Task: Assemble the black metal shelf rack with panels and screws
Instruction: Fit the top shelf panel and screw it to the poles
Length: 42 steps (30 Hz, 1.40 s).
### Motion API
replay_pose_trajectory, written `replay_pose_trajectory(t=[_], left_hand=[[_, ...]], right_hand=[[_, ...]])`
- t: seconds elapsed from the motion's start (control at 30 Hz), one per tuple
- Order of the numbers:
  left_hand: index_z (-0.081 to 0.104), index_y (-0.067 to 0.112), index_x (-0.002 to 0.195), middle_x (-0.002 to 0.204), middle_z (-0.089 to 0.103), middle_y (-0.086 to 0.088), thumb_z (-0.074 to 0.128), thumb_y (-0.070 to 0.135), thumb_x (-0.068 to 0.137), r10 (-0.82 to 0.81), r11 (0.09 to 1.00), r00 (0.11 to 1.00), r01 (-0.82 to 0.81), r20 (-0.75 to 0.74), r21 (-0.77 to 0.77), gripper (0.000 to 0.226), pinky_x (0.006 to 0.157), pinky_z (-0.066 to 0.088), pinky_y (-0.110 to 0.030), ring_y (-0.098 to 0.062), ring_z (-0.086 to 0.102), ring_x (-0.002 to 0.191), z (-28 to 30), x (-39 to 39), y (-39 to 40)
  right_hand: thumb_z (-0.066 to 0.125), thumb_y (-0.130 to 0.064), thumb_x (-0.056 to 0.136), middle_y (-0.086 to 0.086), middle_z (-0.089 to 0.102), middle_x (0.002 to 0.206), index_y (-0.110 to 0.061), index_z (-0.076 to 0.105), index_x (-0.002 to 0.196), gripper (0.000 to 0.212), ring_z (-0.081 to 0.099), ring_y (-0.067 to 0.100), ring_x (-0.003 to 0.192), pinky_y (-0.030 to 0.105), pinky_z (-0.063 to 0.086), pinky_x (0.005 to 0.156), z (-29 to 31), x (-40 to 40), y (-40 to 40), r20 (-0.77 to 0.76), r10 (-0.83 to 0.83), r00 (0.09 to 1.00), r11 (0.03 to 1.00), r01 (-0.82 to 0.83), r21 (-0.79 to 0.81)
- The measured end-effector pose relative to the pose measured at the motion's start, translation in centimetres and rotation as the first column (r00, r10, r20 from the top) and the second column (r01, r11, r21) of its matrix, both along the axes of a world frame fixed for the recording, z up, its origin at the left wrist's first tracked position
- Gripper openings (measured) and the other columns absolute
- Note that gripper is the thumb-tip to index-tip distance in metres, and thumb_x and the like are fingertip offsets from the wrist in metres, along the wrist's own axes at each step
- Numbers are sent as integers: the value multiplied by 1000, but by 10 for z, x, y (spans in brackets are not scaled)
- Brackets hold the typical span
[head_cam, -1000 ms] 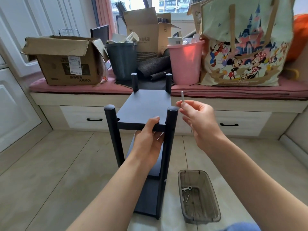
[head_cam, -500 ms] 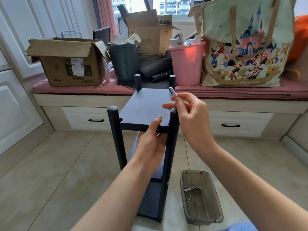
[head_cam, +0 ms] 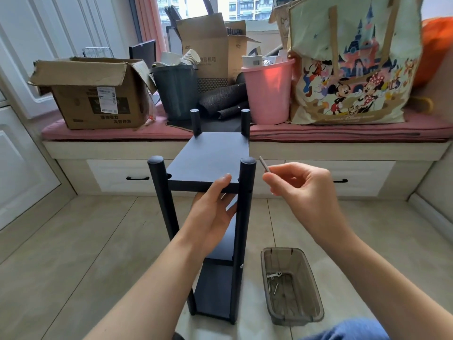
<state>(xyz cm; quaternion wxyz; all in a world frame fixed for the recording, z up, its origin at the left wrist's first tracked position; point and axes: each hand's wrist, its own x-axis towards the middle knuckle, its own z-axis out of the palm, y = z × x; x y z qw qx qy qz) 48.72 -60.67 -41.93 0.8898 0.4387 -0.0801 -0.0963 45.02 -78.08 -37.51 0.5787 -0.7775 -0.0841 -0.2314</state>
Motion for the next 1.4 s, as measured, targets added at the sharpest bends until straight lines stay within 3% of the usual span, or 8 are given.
replay_pose_trajectory(t=[0.1, 0.23, 0.33, 0.53, 1.03, 1.23, 1.4], left_hand=[[66, 14, 99, 104, 69, -8, 69, 24, 86, 6, 1000, 1000, -6, -17, -3, 17, 87, 58, -33, -19, 68, 103, 2, 0, -2], [64, 13, 97, 105, 65, -12, 67, 23, 84, 11, 1000, 1000, -11, -29, 2, 17, 95, 54, -37, -22, 67, 100, 4, -2, -4], [64, 13, 90, 103, 63, -14, 68, 23, 81, 16, 1000, 999, -17, -44, -5, 14, 102, 50, -41, -25, 65, 102, 3, -3, -4], [70, 17, 73, 91, 68, -9, 69, 23, 79, 6, 1000, 999, -6, -42, -17, 9, 98, 52, -38, -21, 68, 93, 2, -2, -4], [63, 10, 88, 99, 66, -12, 68, 25, 83, -24, 1000, 999, 24, -32, -6, 17, 101, 51, -37, -23, 66, 101, -5, 1, -2], [63, 12, 87, 101, 67, -12, 70, 26, 81, -21, 1000, 999, 21, -31, -1, 16, 97, 54, -35, -22, 67, 100, -6, 0, -1], [65, 13, 83, 94, 70, -9, 64, 23, 92, -17, 1000, 999, 17, -32, 23, 13, 91, 53, -33, -17, 70, 92, -5, -1, -1]], right_hand=[[83, -20, 76, -10, 75, 73, -21, 78, 86, 10, 71, 8, 70, 25, 56, 72, -3, -6, -5, -53, 24, 998, 999, -26, -30], [86, -16, 72, -11, 74, 68, -23, 78, 80, 13, 69, 1, 62, 11, 50, 63, -5, -17, -9, -116, 110, 987, 988, -121, -92], [86, -17, 71, -7, 73, 64, -18, 80, 81, 12, 68, 4, 58, 12, 50, 61, -5, -22, -10, -152, 129, 980, 980, -150, -134], [84, -18, 74, 0, 73, 65, -14, 80, 84, 11, 66, 7, 56, 17, 53, 62, -5, -23, -9, -149, 120, 981, 972, -147, -183], [83, -20, 76, -9, 74, 69, -22, 78, 81, 8, 66, 2, 59, 13, 50, 59, -6, -20, -5, -134, 126, 983, 979, -145, -141], [83, -18, 76, -12, 74, 70, -26, 77, 79, 10, 68, -3, 64, 8, 47, 61, -6, -20, -4, -107, 124, 986, 980, -139, -143], [83, -17, 76, -13, 74, 71, -29, 76, 78, 14, 68, -3, 66, 7, 48, 63, -6, -20, -2, -79, 116, 990, 979, -128, -160]])
